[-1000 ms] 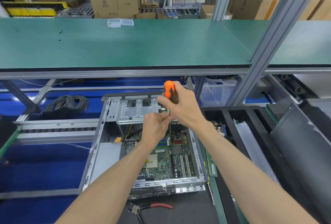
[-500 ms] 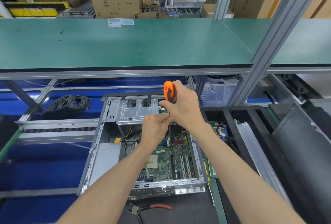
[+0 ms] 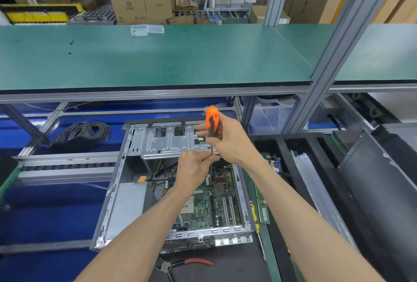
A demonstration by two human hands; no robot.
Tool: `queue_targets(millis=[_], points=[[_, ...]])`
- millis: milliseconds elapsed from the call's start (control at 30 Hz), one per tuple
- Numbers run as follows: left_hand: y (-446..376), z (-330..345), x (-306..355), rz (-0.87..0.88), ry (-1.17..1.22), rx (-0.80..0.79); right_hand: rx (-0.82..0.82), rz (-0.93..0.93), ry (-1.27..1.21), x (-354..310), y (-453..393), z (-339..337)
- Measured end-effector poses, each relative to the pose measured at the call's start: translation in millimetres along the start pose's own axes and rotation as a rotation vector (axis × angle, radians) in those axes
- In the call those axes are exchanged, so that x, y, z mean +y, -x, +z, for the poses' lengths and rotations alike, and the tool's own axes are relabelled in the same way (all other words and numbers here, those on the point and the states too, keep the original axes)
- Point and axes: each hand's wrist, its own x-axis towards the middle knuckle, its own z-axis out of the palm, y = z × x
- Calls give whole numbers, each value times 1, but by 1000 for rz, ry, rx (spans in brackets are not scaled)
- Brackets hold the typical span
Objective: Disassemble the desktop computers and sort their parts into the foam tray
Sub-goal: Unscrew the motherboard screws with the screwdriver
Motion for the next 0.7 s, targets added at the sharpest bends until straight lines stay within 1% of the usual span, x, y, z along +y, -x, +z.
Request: queue_targets(millis=[33, 67, 133, 167, 233, 300, 367, 400, 433, 467, 533, 600, 633, 700], points=[[1, 1, 0, -7, -10, 4, -23, -12, 7, -1, 1, -1], [1, 1, 0, -14, -14, 13, 1, -25, 48, -2, 1, -1], [2, 1, 0, -23, 0, 19, 153, -8, 111, -2, 1, 2], [2, 0, 1, -19, 6, 17, 222, 4, 100, -1, 2, 3], [2, 0, 0, -29, -1, 8, 275, 20, 32, 0, 2, 5], [2, 0, -4, -49, -11, 11, 217, 32, -53, 1, 3, 6], [3, 0, -7, -70, -16, -2, 94, 17, -116, -1, 4, 6], [3, 0, -8, -82, -22, -12, 46, -3, -103, -2, 4, 7], [4, -1, -9, -88, -27, -16, 34, -31, -54, -2, 4, 8], [4, -1, -9, -95, -25, -12, 52, -61, 20, -2, 3, 9], [5, -3, -9, -106, -16, -4, 158, -62, 121, -1, 2, 11], [5, -5, -8, -86, -20, -8, 239, -18, 94, 0, 1, 13], [4, -5, -8, -81, -25, -17, 248, -3, 64, 0, 1, 13], [4, -5, -8, -77, -38, -34, 214, 10, 22, 1, 2, 13]])
